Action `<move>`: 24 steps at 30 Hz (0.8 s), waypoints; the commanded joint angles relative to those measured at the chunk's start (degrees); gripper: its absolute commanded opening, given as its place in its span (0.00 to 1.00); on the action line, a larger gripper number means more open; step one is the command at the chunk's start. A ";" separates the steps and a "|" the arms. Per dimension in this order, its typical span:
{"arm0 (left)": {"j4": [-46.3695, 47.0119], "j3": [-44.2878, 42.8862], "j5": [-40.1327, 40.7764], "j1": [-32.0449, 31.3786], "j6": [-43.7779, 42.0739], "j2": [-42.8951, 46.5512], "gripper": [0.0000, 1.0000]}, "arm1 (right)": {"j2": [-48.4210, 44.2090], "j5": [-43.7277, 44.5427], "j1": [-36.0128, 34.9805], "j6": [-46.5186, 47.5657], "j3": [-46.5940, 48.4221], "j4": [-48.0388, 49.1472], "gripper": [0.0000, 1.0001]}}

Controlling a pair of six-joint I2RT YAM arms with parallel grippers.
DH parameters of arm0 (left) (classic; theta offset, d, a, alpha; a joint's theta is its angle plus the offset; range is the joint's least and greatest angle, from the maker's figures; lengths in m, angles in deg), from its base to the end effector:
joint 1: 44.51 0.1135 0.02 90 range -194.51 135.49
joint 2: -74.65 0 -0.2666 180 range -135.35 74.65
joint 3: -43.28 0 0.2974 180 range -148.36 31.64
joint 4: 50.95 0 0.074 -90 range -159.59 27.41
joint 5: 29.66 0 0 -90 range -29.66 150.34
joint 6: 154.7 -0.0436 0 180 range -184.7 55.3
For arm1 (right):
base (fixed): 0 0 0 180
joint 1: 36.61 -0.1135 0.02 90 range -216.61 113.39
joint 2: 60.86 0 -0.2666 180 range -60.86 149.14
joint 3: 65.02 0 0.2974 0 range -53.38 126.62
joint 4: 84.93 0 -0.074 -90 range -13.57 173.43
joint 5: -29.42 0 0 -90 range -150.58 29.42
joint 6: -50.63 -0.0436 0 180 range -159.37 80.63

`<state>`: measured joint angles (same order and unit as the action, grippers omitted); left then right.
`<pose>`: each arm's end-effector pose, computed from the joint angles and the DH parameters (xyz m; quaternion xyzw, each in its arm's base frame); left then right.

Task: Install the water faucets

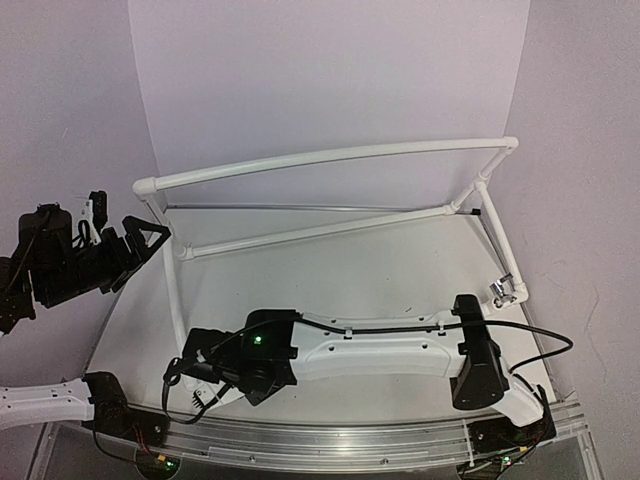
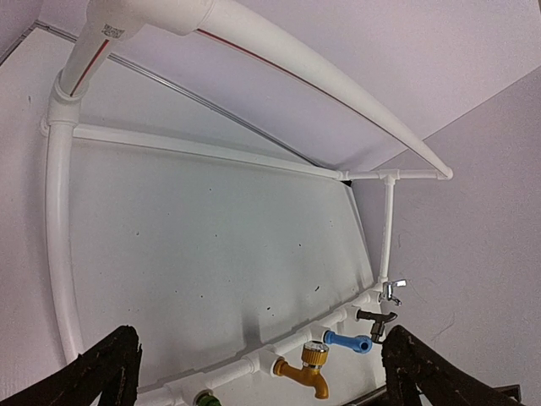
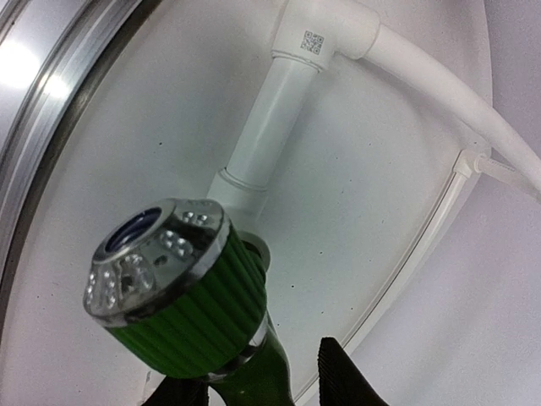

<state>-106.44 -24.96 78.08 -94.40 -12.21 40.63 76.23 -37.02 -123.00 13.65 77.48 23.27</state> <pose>0.1085 -0.1082 0.3880 -0.1055 0.8134 -0.3548 0.4487 0.0525 0.5548 0.2186 -0.8843 0.3715 -0.1339 0.2492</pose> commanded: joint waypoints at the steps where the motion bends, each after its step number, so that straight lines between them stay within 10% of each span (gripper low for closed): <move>1: 1.91 -1.04 0.80 0.06 0.11 0.17 0.99 | 0.19 -2.69 -0.01 -5.91 1.05 -0.92 0.34; 9: 1.81 -0.94 0.98 0.07 0.35 0.26 0.99 | 0.48 -5.70 0.07 -13.61 1.87 -3.85 0.18; 15: 1.70 -0.95 1.25 0.05 0.33 0.14 1.00 | 0.48 -7.70 -0.05 -16.84 3.69 -6.08 0.73; 24: 1.46 -1.02 1.57 0.06 0.42 0.15 0.99 | 1.57 -4.53 -2.73 -15.07 5.86 -2.87 0.98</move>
<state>-106.46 -24.96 78.55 -94.40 -12.19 40.61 76.30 -43.48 -123.81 -1.41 81.70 18.90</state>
